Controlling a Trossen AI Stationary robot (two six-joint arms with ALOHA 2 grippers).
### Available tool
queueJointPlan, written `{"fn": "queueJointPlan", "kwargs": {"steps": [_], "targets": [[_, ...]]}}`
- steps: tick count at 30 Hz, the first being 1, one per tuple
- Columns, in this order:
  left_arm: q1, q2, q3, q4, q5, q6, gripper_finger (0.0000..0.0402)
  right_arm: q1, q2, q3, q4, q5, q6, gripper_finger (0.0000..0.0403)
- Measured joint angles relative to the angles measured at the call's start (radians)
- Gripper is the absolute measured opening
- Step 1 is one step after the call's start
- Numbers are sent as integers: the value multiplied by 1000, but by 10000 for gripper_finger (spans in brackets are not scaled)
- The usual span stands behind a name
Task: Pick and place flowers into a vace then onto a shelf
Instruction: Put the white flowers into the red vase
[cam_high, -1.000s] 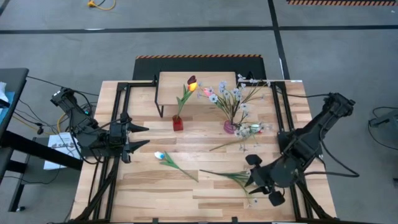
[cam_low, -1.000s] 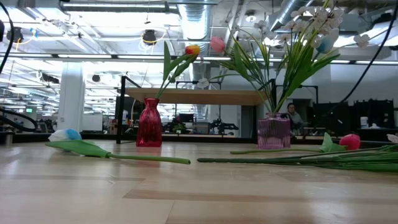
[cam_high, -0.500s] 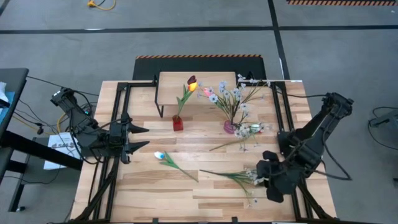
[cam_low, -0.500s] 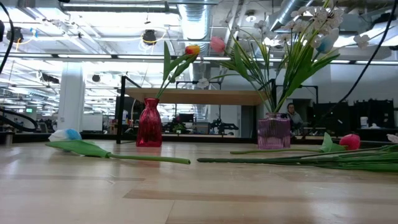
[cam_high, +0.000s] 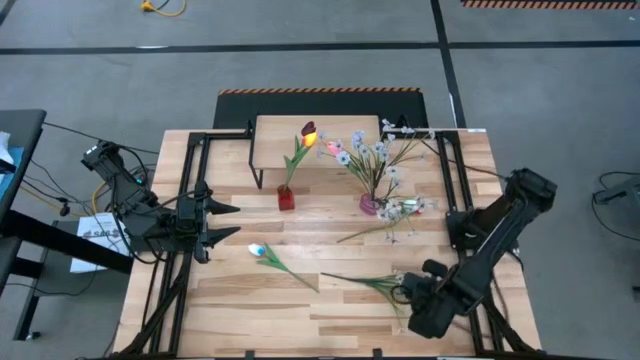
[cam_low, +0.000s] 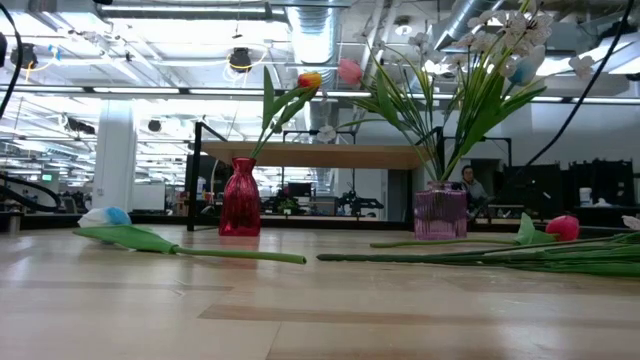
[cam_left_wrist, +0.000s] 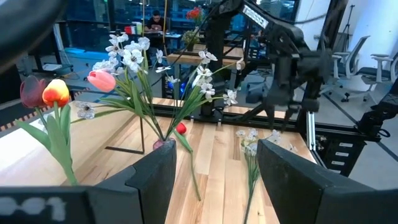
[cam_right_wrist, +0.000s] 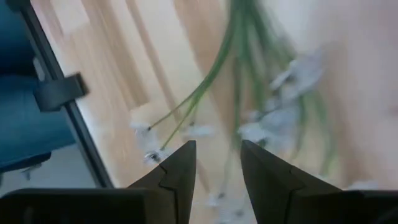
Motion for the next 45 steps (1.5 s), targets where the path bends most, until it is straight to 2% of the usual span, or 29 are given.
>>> {"fn": "queueJointPlan", "kwargs": {"steps": [7, 12, 19, 22, 26, 31, 39, 45], "targets": [[0, 0, 0, 0, 1, 0, 212, -2, 142, 0, -2, -110, 34, 118], [0, 0, 0, 2, 42, -12, 212, -15, 208, 0, -14, -172, 32, 118], [0, 0, 0, 2, 45, -15, 212, -23, 253, 0, -53, -195, 11, 114], [0, 0, 0, 2, 45, -15, 212, -24, 253, 0, -43, -201, 0, 86], [0, 0, 0, 2, 45, -15, 212, -23, 248, 0, -20, -203, -32, 15], [0, 0, 0, 1, 45, -15, 212, -23, 248, 6, -4, -206, -57, 4], [0, 0, 0, 1, 45, -17, 212, -24, 248, 155, -77, -159, -144, 1], [0, 0, 0, 1, 63, -19, 212, -24, 248, 318, -227, -92, -191, 1]]}}
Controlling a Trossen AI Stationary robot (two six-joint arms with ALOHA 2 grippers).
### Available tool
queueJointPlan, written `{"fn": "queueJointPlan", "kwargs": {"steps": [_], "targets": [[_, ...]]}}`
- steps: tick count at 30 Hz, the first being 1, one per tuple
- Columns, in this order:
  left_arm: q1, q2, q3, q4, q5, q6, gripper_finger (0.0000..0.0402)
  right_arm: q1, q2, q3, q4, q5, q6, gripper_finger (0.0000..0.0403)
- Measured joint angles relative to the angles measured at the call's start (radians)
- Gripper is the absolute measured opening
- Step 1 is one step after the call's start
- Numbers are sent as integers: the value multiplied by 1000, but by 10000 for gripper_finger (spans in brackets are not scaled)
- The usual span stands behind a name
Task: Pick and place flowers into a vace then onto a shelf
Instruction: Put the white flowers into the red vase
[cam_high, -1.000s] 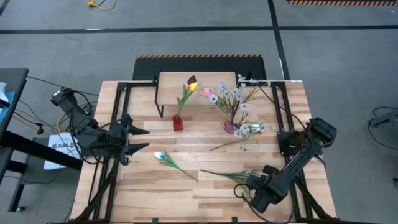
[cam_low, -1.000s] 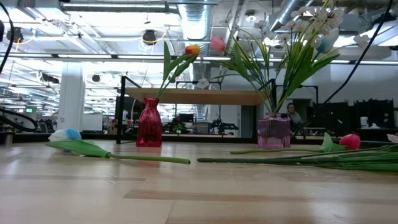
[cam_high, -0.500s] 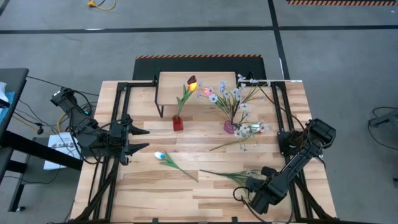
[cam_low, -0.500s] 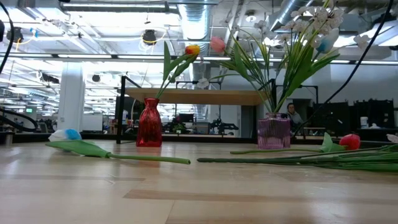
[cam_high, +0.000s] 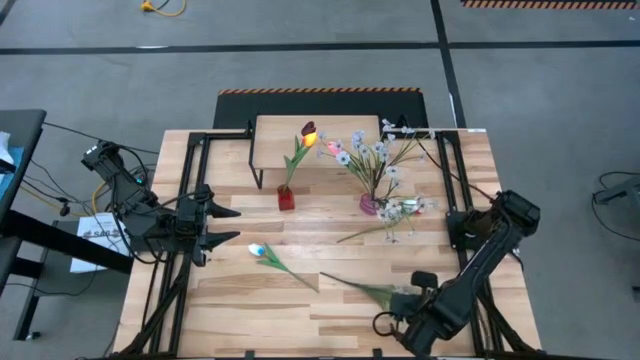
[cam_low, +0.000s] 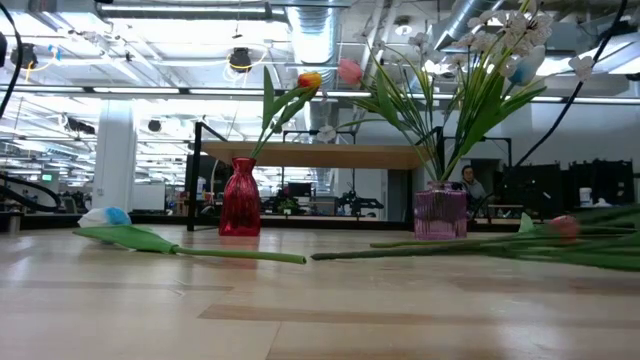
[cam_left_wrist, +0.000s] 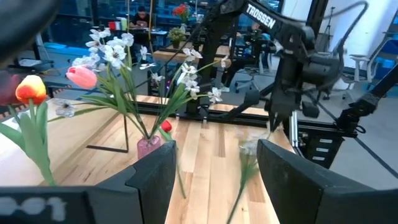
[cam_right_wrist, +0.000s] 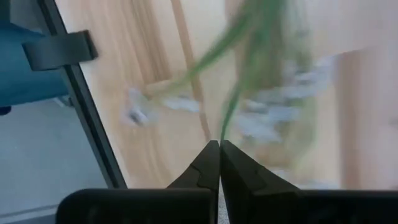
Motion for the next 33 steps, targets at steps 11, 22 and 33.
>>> {"fn": "queueJointPlan", "kwargs": {"steps": [11, 22, 33], "targets": [[0, 24, 0, 5, 37, -3, 212, 3, 0, 241, -263, 81, -65, 0], [26, 214, 0, 111, 39, 5, 212, -29, 0, 355, -312, 98, -178, 0], [185, 357, 11, 265, 276, 12, 212, -60, 0, 441, -374, 102, -276, 0]]}}
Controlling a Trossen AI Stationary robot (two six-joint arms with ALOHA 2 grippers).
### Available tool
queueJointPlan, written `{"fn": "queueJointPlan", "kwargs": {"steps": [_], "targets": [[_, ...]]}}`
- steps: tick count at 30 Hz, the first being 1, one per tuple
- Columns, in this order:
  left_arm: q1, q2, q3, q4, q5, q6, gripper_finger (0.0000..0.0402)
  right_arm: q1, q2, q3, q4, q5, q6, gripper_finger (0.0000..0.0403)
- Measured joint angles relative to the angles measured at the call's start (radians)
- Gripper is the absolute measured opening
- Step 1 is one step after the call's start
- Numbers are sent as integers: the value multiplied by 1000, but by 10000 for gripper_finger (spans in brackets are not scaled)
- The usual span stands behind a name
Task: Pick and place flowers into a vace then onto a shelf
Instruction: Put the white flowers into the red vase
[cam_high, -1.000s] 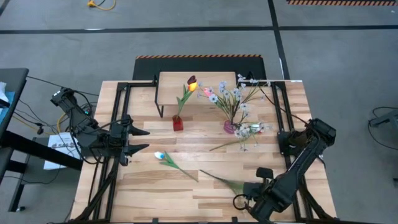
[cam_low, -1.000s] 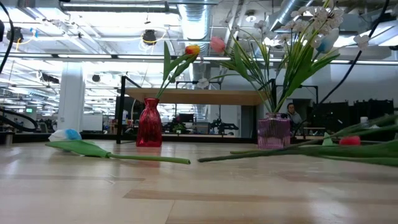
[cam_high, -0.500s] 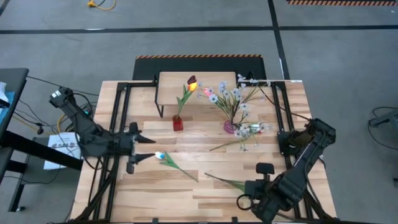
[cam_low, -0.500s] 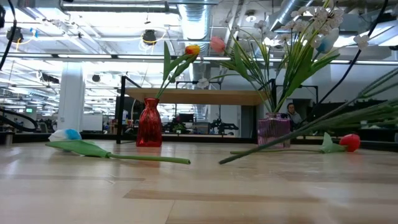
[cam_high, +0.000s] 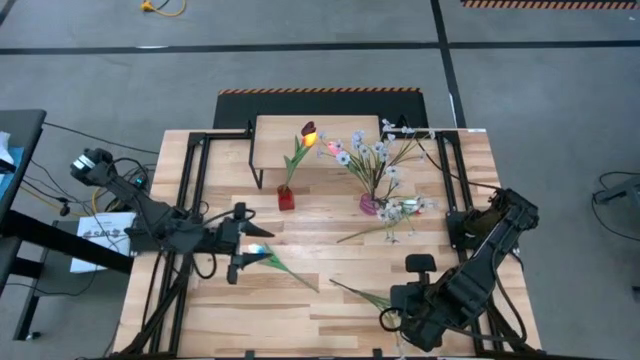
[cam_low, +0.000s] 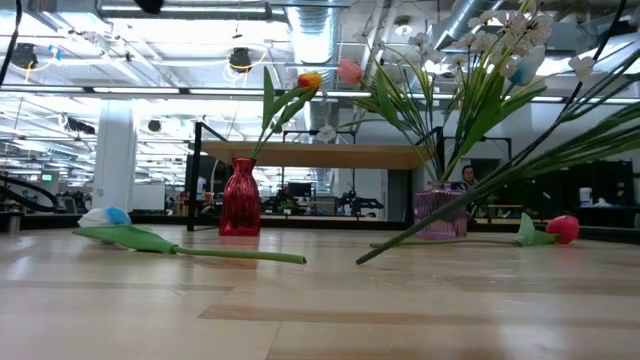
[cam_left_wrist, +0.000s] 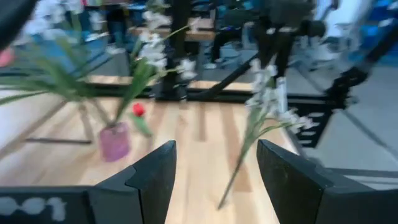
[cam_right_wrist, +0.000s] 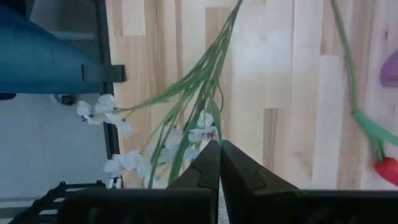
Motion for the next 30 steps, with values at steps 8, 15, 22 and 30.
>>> {"fn": "queueJointPlan", "kwargs": {"steps": [8, 15, 22, 30], "targets": [[180, 95, 23, 54, 343, -5, 212, -20, 0, 55, -35, 6, -53, 0], [263, 231, 118, 50, 582, 19, 212, -36, 0, 124, -34, 6, -128, 0], [312, 413, 222, 50, 767, 65, 212, -57, 0, 154, -35, 18, -191, 0], [354, 619, 353, 51, 934, 94, 212, -79, 0, 156, -34, 18, -237, 0]]}}
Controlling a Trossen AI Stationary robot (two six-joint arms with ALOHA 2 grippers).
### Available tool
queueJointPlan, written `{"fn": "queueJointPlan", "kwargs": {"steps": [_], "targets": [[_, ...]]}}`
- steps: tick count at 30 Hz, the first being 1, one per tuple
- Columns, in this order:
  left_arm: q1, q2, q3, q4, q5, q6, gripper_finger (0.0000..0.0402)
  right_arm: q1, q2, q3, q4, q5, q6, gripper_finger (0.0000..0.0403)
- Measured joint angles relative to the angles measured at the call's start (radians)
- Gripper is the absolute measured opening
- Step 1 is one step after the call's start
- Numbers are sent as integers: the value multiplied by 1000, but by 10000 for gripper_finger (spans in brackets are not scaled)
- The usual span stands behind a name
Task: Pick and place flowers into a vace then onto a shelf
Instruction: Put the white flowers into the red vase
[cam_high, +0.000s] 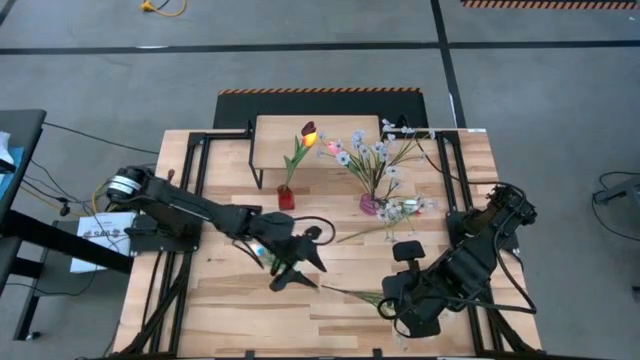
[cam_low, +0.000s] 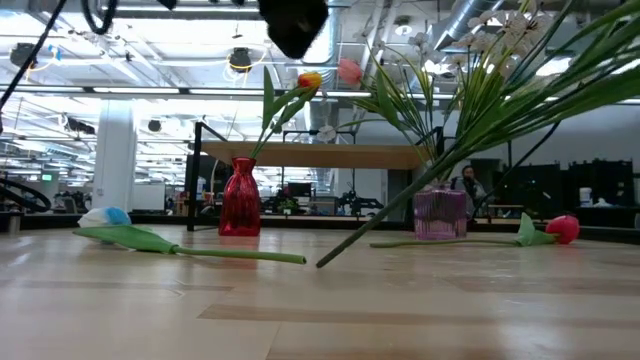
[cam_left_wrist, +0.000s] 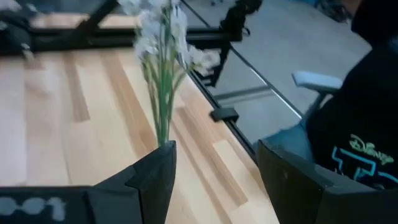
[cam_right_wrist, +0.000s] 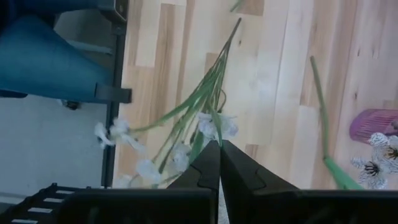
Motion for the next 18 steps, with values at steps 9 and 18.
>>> {"fn": "queueJointPlan", "kwargs": {"steps": [9, 18], "targets": [[18, 205, 133, 3, 55, 50, 212, 1, 0, 0, 0, 2, -4, 0], [17, 276, 168, 61, -47, 101, 212, 1, 0, 0, 0, 3, -4, 0]]}}
